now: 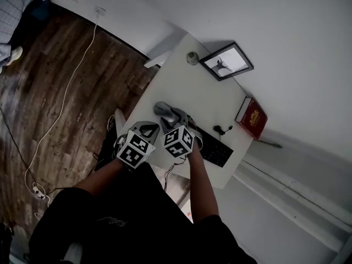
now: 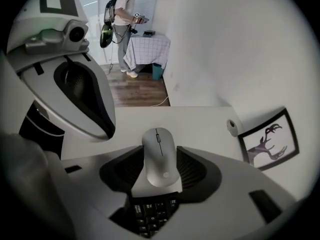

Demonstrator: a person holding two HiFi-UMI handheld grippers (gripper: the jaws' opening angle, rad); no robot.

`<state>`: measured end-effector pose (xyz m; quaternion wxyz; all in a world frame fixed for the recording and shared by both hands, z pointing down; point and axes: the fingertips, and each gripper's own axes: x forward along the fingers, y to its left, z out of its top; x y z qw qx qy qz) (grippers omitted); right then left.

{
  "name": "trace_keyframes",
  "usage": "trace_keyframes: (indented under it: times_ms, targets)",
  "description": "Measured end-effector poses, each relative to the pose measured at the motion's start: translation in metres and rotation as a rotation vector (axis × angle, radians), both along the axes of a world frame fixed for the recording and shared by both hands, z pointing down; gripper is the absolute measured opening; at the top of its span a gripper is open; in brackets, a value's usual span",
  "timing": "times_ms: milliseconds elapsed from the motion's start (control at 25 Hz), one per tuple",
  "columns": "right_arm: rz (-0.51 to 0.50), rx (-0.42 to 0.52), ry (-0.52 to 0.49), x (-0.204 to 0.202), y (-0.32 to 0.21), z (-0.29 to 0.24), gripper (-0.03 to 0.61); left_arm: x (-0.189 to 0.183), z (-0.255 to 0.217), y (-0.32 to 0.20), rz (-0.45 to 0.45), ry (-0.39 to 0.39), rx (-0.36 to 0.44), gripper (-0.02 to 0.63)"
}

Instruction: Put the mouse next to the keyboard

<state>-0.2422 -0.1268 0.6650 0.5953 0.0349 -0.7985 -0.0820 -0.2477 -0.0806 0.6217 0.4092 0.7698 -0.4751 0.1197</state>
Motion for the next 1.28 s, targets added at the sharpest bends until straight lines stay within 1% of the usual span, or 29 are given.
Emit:
trace_keyframes:
  times_ms: [120,200,320,440,520,640,680,840,960,1120,1280]
  targets:
    - [-0.044,-0.004,0.047,-0.001,-0.004,0.01,0.219,-0.001,-0.005,-0.001,0.029,-0.027,0.027,0.003]
    - [-0.075,-0.02,0.069,-0.001,-0.006,0.016,0.245,0.001,-0.006,0.0,0.056,-0.056,0.048,0.003]
    - [-0.079,-0.1,0.088,-0.002,-0.007,0.018,0.259,0.003,-0.006,0.003,0.077,-0.063,0.059,0.003]
    - [-0.085,-0.19,0.118,-0.003,-0.007,0.021,0.264,0.001,-0.005,0.006,0.07,-0.056,0.052,0.003]
    - [-0.11,-0.214,0.148,-0.001,-0.007,0.026,0.264,-0.004,-0.004,0.006,0.062,-0.056,0.048,0.003]
    - [-0.159,-0.211,0.203,0.003,-0.004,0.039,0.271,-0.013,-0.004,0.008,0.046,-0.063,0.046,0.003]
    - [-0.17,-0.212,0.217,0.004,-0.003,0.041,0.284,-0.017,-0.004,0.009,0.04,-0.065,0.046,0.003]
    - [-0.167,-0.242,0.248,0.001,-0.002,0.042,0.288,-0.027,-0.003,0.013,0.016,-0.069,0.04,0.003]
    - [-0.176,-0.245,0.274,0.0,-0.002,0.043,0.302,-0.023,-0.003,0.018,0.024,-0.069,0.041,0.003]
    - [-0.19,-0.234,0.297,-0.002,-0.004,0.044,0.302,-0.012,-0.005,0.023,0.055,-0.075,0.05,0.003]
    - [-0.179,-0.227,0.28,0.001,-0.006,0.044,0.299,-0.006,-0.007,0.024,0.046,-0.079,0.057,0.003]
